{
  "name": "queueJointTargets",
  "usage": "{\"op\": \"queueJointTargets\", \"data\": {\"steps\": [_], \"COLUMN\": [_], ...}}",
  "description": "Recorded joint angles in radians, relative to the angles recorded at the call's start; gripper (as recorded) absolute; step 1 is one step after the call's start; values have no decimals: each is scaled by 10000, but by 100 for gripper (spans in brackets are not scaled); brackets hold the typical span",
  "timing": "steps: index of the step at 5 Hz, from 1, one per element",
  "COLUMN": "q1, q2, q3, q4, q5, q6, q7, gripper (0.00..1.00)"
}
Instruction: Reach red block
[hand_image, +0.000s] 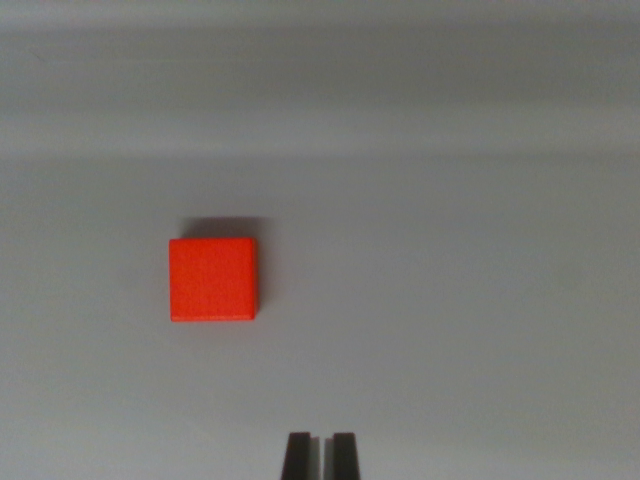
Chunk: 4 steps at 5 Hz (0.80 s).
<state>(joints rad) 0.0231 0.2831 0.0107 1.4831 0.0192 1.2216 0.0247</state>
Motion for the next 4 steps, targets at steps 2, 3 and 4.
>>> {"op": "queueJointTargets", "data": {"steps": [2, 3, 4], "q1": [73, 73, 145], "q2": [431, 431, 858], "q3": [83, 83, 165], "q4": [-74, -74, -148], "q5": [-25, -25, -50], "q6": [-474, -474, -944], "q7": [29, 29, 58], "gripper": [0, 0, 0]}}
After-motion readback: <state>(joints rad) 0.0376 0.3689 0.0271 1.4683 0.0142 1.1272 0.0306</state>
